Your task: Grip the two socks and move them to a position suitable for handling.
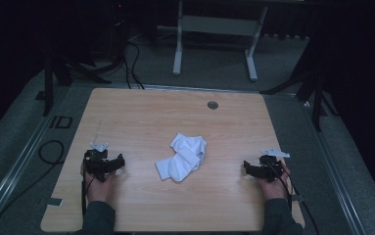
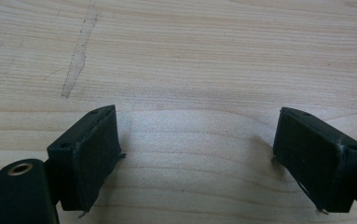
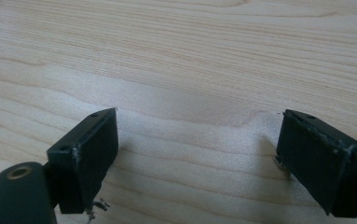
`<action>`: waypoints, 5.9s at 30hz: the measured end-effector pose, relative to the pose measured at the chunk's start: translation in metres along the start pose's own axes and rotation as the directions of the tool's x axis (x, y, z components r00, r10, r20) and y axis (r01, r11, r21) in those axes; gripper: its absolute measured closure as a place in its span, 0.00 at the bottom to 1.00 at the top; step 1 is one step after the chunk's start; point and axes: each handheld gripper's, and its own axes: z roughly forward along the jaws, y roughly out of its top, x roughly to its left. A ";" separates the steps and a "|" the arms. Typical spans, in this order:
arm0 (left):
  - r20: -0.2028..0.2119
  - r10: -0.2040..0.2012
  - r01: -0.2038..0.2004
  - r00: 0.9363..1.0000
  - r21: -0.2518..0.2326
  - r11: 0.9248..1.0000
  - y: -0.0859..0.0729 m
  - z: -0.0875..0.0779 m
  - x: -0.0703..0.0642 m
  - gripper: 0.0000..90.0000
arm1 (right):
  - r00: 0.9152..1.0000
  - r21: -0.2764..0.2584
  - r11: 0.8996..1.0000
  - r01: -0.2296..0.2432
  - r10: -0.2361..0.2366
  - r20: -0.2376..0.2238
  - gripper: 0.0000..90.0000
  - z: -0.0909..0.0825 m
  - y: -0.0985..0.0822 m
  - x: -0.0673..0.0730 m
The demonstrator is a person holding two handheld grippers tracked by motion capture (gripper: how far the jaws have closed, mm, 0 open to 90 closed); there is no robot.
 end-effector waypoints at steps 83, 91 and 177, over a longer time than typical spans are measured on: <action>0.000 -0.002 0.002 1.000 -0.001 1.000 0.000 0.000 0.000 0.16 | 0.831 -0.015 0.896 0.443 -0.417 -0.367 0.99 -0.014 0.043 0.137; 0.000 -0.001 0.001 1.000 0.000 1.000 0.000 0.000 0.000 0.16 | 0.821 -0.035 0.881 0.472 -0.453 -0.346 0.99 -0.001 0.059 0.164; 0.001 0.000 0.000 1.000 -0.002 1.000 0.000 0.000 -0.001 0.16 | 0.770 0.013 0.835 0.551 -0.502 -0.395 0.97 0.013 0.052 0.189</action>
